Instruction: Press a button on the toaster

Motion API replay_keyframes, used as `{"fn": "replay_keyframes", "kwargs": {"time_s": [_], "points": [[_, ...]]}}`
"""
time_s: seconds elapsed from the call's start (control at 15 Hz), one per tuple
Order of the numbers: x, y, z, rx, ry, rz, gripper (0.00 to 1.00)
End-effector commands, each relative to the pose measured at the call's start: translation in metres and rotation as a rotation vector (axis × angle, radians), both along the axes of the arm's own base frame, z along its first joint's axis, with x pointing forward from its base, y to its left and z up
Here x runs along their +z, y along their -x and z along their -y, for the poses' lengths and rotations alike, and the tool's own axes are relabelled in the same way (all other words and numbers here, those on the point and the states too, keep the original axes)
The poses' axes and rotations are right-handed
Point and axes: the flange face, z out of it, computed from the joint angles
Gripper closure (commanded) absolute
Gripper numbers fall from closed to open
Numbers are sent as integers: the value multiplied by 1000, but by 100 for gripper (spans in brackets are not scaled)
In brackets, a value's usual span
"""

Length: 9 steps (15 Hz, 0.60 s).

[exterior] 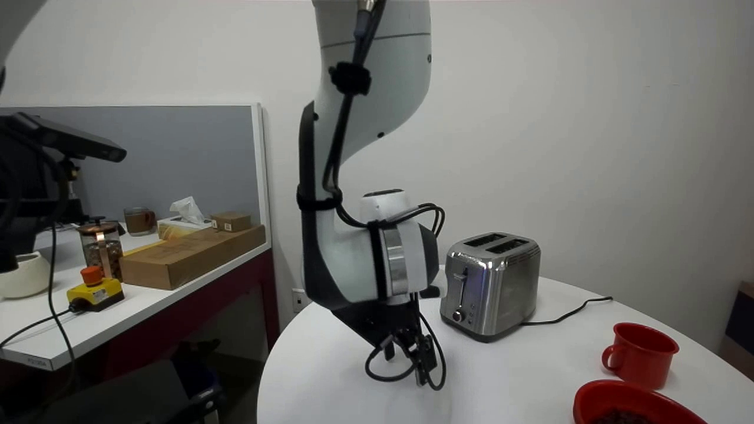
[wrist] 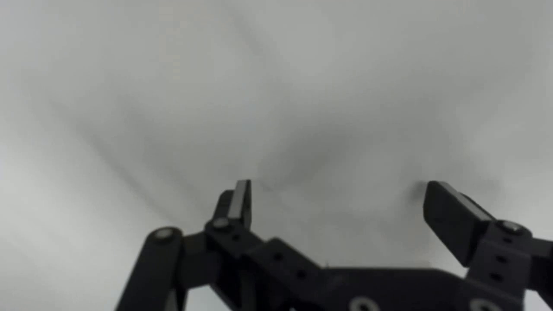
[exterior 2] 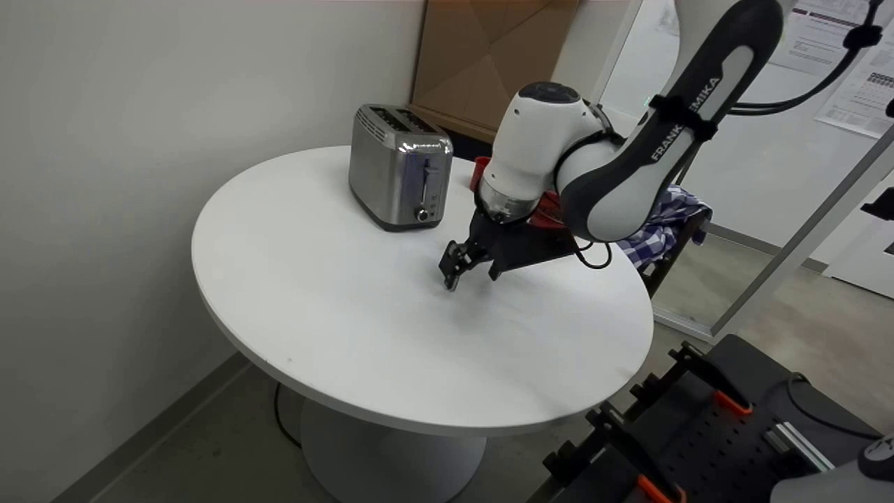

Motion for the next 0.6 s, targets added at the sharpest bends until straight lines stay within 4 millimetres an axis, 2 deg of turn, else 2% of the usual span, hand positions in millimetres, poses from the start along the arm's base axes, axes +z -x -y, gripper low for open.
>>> {"fn": "replay_keyframes", "kwargs": {"time_s": [0.0,0.27,0.53], "points": [[44,19,-8,19,-54,-94,0],[99,14,-21,19,-102,-152,0],[156,0,-32,38,-98,-188,0]]}}
